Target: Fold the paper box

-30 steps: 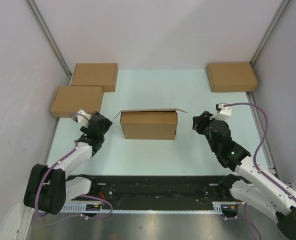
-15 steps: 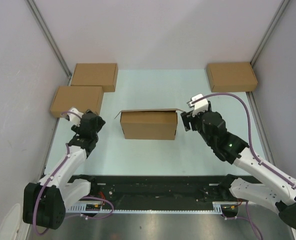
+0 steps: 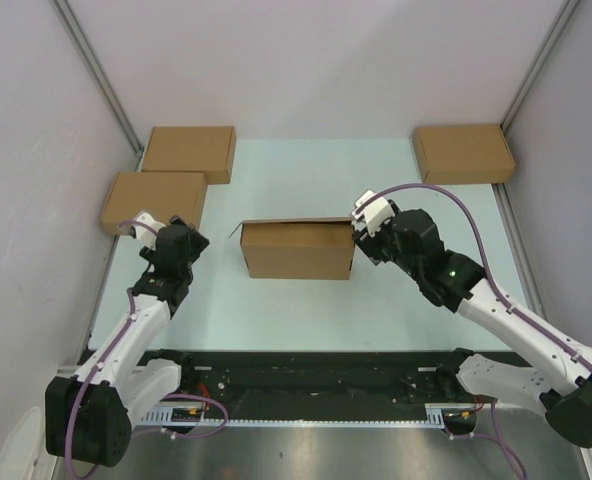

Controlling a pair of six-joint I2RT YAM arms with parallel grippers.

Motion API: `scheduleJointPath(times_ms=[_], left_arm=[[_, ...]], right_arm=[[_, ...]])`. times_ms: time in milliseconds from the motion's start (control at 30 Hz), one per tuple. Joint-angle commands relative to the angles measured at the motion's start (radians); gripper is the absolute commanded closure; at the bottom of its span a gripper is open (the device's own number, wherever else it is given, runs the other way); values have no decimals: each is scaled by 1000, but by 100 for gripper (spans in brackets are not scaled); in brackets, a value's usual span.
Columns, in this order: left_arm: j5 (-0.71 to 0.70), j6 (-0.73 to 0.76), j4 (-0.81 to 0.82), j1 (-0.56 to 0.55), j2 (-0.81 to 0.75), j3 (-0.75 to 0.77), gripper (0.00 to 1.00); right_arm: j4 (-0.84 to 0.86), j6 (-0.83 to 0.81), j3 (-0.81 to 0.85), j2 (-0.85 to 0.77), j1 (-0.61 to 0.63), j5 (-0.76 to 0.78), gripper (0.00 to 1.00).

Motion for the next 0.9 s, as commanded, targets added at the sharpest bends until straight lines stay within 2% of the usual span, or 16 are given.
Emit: scheduleJointPath(times_ms=[0, 167, 500, 867], left_arm=[[16, 14, 6, 13, -13, 31, 23], [18, -4, -1, 13, -13, 38, 23], [13, 13, -16, 16, -37, 61, 24], [6, 19, -36, 16, -77, 88, 25]], right_arm=[[11, -53, 40, 36, -35, -29, 40], [105, -39, 42, 80, -63, -30, 48], [184, -49, 48, 160, -75, -53, 51], [217, -33, 54, 191, -83, -25, 73]])
